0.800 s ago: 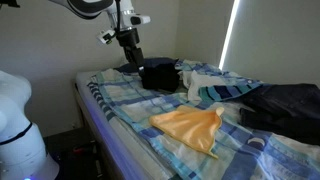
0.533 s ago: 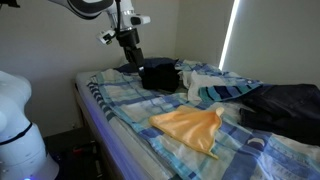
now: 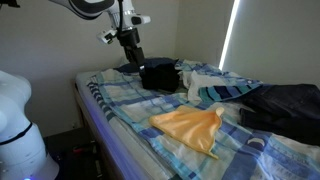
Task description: Fold the orange towel twice
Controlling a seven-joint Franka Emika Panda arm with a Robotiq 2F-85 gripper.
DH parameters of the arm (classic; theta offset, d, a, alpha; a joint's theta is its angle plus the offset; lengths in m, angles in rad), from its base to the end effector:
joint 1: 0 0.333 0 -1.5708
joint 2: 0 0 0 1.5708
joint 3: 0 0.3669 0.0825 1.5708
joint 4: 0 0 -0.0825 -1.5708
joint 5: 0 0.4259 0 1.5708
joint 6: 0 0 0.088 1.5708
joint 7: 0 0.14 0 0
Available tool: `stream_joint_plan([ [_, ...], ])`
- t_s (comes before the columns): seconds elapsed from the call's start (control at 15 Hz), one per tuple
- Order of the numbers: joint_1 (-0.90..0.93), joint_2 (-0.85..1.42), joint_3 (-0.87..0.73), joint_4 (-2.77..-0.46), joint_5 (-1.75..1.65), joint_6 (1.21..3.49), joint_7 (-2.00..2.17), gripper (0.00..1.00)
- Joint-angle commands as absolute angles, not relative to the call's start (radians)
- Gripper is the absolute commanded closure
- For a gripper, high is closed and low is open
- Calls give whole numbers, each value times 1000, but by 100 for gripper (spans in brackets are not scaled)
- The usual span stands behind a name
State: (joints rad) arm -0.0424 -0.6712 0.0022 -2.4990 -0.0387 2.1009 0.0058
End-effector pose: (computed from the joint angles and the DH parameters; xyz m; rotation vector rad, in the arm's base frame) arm 0.3914 -0.0186 0.5321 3.0707 -0.0481 0.4209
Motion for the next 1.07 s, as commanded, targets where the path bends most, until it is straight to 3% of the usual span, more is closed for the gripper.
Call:
stream_joint_plan([
  [0.0,-36,-669,1,-2497,-42,2101,9,0],
  [1.0,-83,-446,83,-2349,-38,2027,366,0],
])
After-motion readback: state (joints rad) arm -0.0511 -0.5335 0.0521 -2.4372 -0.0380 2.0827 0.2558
